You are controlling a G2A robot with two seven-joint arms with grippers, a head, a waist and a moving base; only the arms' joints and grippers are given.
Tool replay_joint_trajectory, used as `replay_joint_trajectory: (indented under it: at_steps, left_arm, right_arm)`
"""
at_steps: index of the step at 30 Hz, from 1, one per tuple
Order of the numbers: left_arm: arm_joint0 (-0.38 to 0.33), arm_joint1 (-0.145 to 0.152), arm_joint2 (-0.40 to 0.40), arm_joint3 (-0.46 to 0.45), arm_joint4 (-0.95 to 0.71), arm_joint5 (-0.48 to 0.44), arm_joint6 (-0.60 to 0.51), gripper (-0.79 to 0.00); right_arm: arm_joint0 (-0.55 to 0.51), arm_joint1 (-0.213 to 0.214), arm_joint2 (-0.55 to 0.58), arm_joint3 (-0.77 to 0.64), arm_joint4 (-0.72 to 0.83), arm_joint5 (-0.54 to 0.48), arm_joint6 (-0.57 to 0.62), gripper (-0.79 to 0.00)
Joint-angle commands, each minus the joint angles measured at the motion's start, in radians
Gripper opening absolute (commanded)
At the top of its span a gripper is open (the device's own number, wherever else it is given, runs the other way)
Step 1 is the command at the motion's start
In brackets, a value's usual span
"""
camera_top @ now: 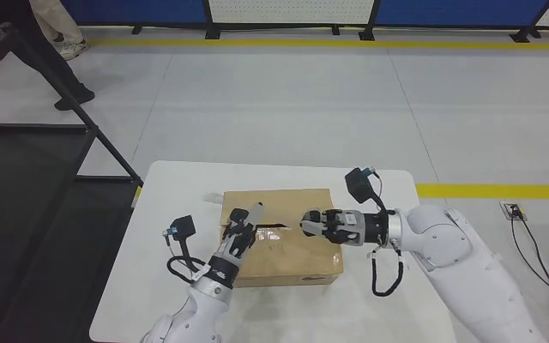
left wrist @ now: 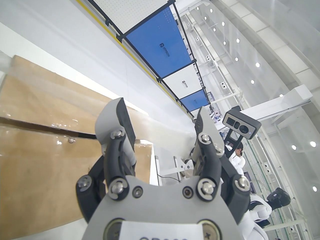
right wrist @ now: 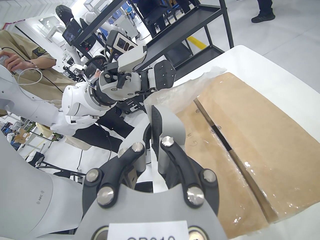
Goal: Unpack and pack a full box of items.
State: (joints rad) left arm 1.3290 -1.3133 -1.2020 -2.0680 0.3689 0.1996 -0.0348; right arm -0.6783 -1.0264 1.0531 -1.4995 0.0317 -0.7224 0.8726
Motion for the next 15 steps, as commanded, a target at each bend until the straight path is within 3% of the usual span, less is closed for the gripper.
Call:
replay_joint_trajectory:
  at_steps: [1, 8, 15]
  left_arm:
    - [0.008, 0.000, -0.012, -0.004, -0.006, -0.003, 0.000, -0.219]
    - [0.063, 0.003, -0.098, -0.026, -0.061, -0.012, 0.004, -0.200]
    - [0.139, 0.013, -0.308, -0.017, -0.267, -0.040, -0.059, -0.200]
  right_arm:
    - [-0.005, 0.001, 0.009, -0.003, -0.009, -0.001, -0.015, -0.785]
    - [-0.008, 0.005, 0.027, -0.014, -0.023, 0.001, -0.025, -0.785]
    - [-0.007, 0.006, 0.032, -0.012, -0.022, 0.008, -0.030, -0.785]
